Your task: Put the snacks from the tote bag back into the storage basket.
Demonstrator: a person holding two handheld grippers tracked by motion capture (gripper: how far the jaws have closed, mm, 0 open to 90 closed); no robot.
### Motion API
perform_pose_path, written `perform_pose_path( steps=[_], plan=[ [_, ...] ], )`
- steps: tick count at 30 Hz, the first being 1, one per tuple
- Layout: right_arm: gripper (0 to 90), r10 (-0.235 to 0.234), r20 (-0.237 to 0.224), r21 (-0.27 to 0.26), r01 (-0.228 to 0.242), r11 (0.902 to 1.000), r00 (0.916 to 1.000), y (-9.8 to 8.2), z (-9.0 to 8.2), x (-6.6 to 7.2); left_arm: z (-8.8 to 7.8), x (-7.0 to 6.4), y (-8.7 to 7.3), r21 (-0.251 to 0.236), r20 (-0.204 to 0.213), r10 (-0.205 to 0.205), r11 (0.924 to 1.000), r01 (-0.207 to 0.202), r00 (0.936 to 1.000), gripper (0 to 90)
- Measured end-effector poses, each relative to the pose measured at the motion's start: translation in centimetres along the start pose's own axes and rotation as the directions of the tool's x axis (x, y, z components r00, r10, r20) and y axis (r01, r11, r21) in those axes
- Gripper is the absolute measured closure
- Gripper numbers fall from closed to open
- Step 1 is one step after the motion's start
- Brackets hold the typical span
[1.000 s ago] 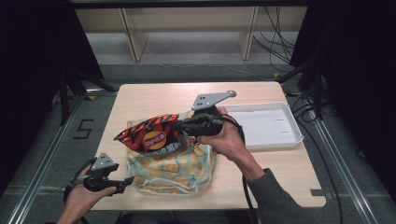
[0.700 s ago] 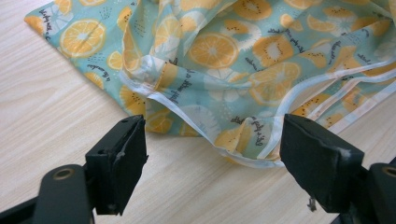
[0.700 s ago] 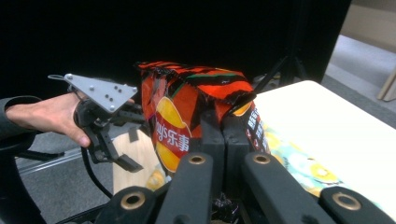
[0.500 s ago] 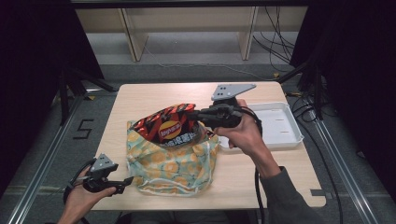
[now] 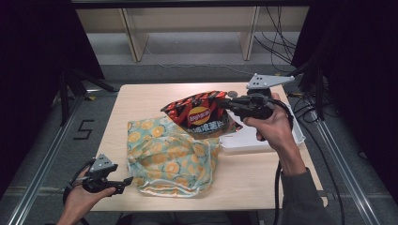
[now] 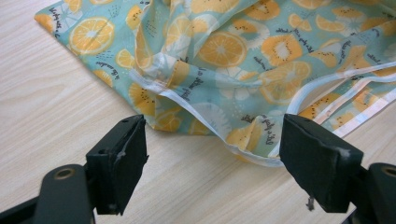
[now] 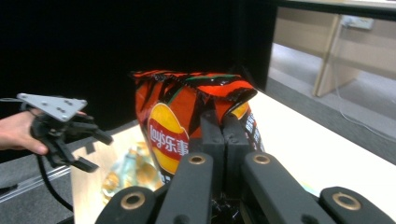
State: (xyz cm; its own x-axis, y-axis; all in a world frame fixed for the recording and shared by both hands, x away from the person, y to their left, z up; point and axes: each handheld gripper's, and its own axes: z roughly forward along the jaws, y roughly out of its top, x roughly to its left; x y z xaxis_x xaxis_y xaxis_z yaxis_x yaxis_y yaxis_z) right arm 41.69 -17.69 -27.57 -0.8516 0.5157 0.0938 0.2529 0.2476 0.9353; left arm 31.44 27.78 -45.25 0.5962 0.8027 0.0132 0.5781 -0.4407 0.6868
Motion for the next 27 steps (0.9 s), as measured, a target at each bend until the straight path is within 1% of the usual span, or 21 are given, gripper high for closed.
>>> perform_pose_path(
  steps=[1,2,3,7,9,10,11,12,13,14,15,16,17,18,19,20,22,24,25,26,27],
  plan=[
    [90.0,0.015,0.014,0.001,-0.015,0.9999,0.9998,-0.2,-0.2,-0.3,-0.1,0.0,0.0,0.004,-0.001,0.001,1.0000,-0.001,1.0000,22.9],
    [90.0,0.031,0.015,0.012,-0.031,0.9994,0.9994,-0.4,-0.5,-0.7,-0.1,0.0,0.0,0.005,-0.001,0.003,1.0000,-0.003,1.0000,23.0],
    [90.0,0.023,0.027,0.010,-0.024,0.9997,0.9994,-0.6,-0.8,-1.2,-0.1,0.0,0.0,0.009,0.001,0.002,1.0000,-0.002,1.0000,22.9],
    [90.0,0.060,0.065,0.012,-0.061,0.9981,0.9961,-1.2,-1.9,-2.6,0.0,0.2,-0.1,0.005,0.001,0.001,1.0000,-0.001,1.0000,22.9],
    [90.0,0.057,0.077,0.012,-0.058,0.9982,0.9954,-1.4,-2.4,-3.2,0.0,0.2,-0.1,0.005,-0.003,0.001,1.0000,-0.001,1.0000,22.9],
    [90.0,0.054,0.087,0.008,-0.054,0.9985,0.9947,-1.5,-2.7,-3.5,0.1,0.2,-0.1,0.004,0.002,-0.012,0.9999,0.012,0.9999,23.0],
    [90.0,0.083,0.089,0.006,-0.084,0.9965,0.9925,-1.7,-2.9,-3.6,0.1,0.2,-0.1,0.007,0.006,-0.011,0.9999,0.011,0.9999,23.0],
    [90.0,0.067,0.099,0.009,-0.068,0.9976,0.9928,-1.8,-3.2,-4.0,0.1,0.2,-0.1,0.008,0.007,-0.011,0.9999,0.011,0.9999,23.0],
    [90.0,0.077,0.106,0.007,-0.078,0.9969,0.9913,-1.9,-3.4,-4.2,0.1,0.2,-0.1,0.007,0.005,-0.011,0.9999,0.011,0.9999,23.0],
    [90.0,0.072,0.105,0.008,-0.074,0.9973,0.9918,-2.1,-3.6,-4.5,0.1,0.2,-0.1,0.008,0.005,-0.011,0.9999,0.011,0.9999,23.0],
    [90.0,0.096,0.108,0.010,-0.098,0.9952,0.9895,-2.2,-3.8,-4.6,0.1,0.2,-0.1,0.007,0.006,-0.011,0.9999,0.011,0.9999,23.0],
    [90.0,0.083,0.111,0.010,-0.085,0.9963,0.9903,-2.4,-3.9,-4.9,0.2,0.1,-0.2,-0.003,0.000,-0.013,0.9999,0.013,0.9999,23.0],
    [90.0,0.089,0.121,0.014,-0.091,0.9957,0.9886,-2.6,-4.1,-5.1,0.2,0.2,-0.2,0.002,0.000,-0.010,1.0000,0.010,1.0000,23.0],
    [90.0,0.107,0.122,0.016,-0.110,0.9938,0.9867,-2.7,-4.2,-5.2,0.2,0.2,-0.2,0.002,-0.001,-0.010,0.9999,0.010,1.0000,23.0],
    [90.0,0.102,0.127,0.015,-0.105,0.9944,0.9867,-2.9,-4.3,-5.5,0.1,0.2,-0.2,0.002,-0.004,-0.003,1.0000,0.003,1.0000,23.0],
    [90.0,0.112,0.127,0.016,-0.115,0.9932,0.9855,-3.2,-4.5,-5.7,0.1,0.2,-0.2,0.004,-0.002,0.000,1.0000,0.000,1.0000,23.0],
    [90.0,0.108,0.136,0.024,-0.113,0.9933,0.9847,-3.5,-4.7,-6.2,0.1,0.3,-0.2,0.015,0.006,-0.003,0.9999,0.003,1.0000,23.0],
    [90.0,0.131,0.145,0.025,-0.136,0.9904,0.9808,-3.8,-4.8,-6.4,0.1,0.2,-0.2,0.015,-0.004,-0.001,0.9999,0.001,1.0000,23.0],
    [90.0,0.117,0.147,0.026,-0.122,0.9922,0.9822,-4.0,-4.9,-6.7,0.1,0.3,-0.2,0.013,0.002,0.000,0.9999,0.000,1.0000,23.0],
    [90.0,0.128,0.153,0.027,-0.134,0.9906,0.9798,-4.1,-4.9,-6.8,0.2,0.3,-0.2,0.018,0.003,0.003,0.9998,-0.003,1.0000,23.0],
    [90.0,0.131,0.151,0.024,-0.137,0.9903,0.9797,-4.4,-4.9,-7.0,0.2,0.2,-0.2,0.017,0.008,-0.009,0.9998,0.009,0.9999,23.0]
  ],
)
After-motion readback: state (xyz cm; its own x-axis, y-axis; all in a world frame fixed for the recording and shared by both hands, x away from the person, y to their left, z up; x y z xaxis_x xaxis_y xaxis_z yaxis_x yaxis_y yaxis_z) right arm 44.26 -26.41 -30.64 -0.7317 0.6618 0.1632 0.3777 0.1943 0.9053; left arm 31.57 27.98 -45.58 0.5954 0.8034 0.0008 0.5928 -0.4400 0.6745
